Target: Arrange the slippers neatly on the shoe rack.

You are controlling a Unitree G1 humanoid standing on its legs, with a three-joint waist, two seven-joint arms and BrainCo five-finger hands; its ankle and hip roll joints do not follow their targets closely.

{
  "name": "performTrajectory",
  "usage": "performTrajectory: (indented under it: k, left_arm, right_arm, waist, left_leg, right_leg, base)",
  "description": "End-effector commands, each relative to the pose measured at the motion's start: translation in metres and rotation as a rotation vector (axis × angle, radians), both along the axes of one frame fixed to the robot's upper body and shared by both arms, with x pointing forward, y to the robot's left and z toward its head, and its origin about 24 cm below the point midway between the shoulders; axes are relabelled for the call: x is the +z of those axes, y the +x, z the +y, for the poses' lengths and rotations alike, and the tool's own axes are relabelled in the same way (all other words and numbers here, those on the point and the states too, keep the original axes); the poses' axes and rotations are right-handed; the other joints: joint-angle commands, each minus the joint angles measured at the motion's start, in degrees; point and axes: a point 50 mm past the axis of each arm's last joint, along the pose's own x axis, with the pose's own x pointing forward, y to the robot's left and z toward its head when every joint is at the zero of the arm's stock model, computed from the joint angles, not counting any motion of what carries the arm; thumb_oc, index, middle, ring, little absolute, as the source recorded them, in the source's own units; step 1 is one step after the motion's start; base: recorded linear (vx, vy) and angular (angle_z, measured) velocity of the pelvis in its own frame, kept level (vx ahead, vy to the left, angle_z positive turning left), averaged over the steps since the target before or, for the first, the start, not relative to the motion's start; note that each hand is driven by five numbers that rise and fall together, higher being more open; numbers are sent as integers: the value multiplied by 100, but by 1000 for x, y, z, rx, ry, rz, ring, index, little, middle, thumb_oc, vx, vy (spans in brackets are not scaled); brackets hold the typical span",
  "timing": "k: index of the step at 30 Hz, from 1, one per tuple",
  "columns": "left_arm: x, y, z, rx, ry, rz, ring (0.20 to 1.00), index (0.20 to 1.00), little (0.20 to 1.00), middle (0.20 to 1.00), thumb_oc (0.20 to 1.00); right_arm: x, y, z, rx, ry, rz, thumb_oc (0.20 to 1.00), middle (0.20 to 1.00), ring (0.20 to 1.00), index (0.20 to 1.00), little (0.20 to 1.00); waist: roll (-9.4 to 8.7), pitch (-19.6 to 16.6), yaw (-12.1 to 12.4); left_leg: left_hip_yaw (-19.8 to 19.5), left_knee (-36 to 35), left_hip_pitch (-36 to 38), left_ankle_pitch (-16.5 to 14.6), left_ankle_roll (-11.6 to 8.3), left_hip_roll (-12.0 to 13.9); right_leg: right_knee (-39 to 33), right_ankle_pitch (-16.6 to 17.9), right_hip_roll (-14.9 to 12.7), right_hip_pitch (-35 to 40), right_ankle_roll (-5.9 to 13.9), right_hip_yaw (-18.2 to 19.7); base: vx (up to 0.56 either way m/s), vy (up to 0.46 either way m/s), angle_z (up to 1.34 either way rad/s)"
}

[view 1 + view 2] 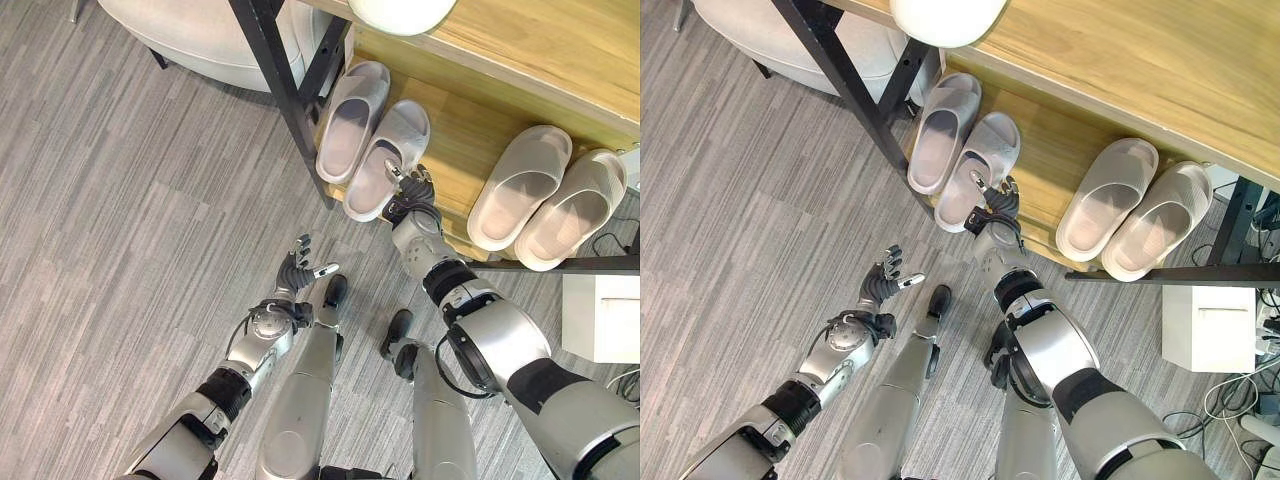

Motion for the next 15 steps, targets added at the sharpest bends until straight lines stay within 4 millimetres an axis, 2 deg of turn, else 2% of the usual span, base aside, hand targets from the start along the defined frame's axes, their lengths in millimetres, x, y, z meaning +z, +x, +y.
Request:
performTrajectory:
  k: [1, 2, 5, 7, 10, 11, 12, 14, 15]
  left_arm:
    - [18, 6, -9, -39, -26, -84, 1000, 1000, 1000, 1000, 1000]
    - [18, 6, -10, -45, -25, -85, 1000, 1000, 1000, 1000, 1000]
    - [20, 7, -11, -55, -29, -92, 1000, 1000, 1000, 1000, 1000]
    - [19, 5, -14, -77, -35, -85, 1000, 1000, 1000, 1000, 1000]
    - [17, 5, -16, -87, -30, -78, 1000, 1000, 1000, 1000, 1000]
    - [15, 4, -19, -105, -24, -71, 1000, 1000, 1000, 1000, 1000]
    - [16, 4, -20, -106, -24, -72, 1000, 1000, 1000, 1000, 1000]
    - [13, 4, -24, -119, -19, -59, 1000, 1000, 1000, 1000, 1000]
    - [13, 4, -25, -121, -19, -59, 1000, 1000, 1000, 1000, 1000]
  right_arm:
    - [17, 4, 11, 38, 114, -34, 1000, 1000, 1000, 1000, 1000]
    - [20, 5, 14, 43, 131, -28, 1000, 1000, 1000, 1000, 1000]
    - [33, 9, 7, 21, 152, -49, 1000, 1000, 1000, 1000, 1000]
    - [68, 16, -19, -51, 163, -114, 1000, 1000, 1000, 1000, 1000]
    - [86, 19, -35, -92, 167, -154, 1000, 1000, 1000, 1000, 1000]
    - [105, 19, -56, -141, 162, -198, 1000, 1000, 1000, 1000, 1000]
    - [106, 19, -57, -142, 162, -199, 1000, 1000, 1000, 1000, 1000]
    - [132, 17, -80, -200, 133, -259, 1000, 1000, 1000, 1000, 1000]
    - [135, 17, -82, -204, 124, -264, 1000, 1000, 1000, 1000, 1000]
  waist:
    - [28, 102, 225]
    - [32, 73, 260]
    - [72, 82, 345]
    - [147, 101, 451]
    - [173, 112, 479]
    - [203, 126, 495]
    - [207, 130, 499]
    - [224, 173, 485]
    - [226, 177, 478]
  left_leg:
    - [171, 463, 168, -768, 212, -116]
    - [143, 487, 210, -934, 208, -122]
    - [109, 511, 158, -950, 209, -155]
    - [53, 503, 52, -929, 214, -193]
    - [37, 506, 6, -924, 214, -206]
    - [22, 529, -57, -920, 212, -219]
    - [22, 533, -64, -921, 213, -221]
    - [39, 572, -156, -921, 214, -234]
    - [51, 580, -171, -924, 211, -233]
  right_leg:
    - [-621, 185, -154, 586, 574, 15]
    - [-583, 28, -152, 625, 613, 39]
    - [-538, -21, -176, 593, 623, 6]
    - [-499, -51, -205, 511, 639, -39]
    - [-468, -65, -216, 455, 645, -48]
    - [-423, -79, -251, 391, 651, -63]
    - [-416, -82, -254, 383, 651, -63]
    - [-322, -99, -278, 278, 654, -59]
    - [-319, -102, -280, 268, 655, -52]
  base:
    - [125, -58, 2]
    - [127, -54, 3]
    - [64, -41, 7]
    - [25, -21, 14]
    - [12, -3, 11]
    - [13, 1, 19]
    - [13, 8, 31]
    - [9, 16, 26]
    - [10, 6, 4]
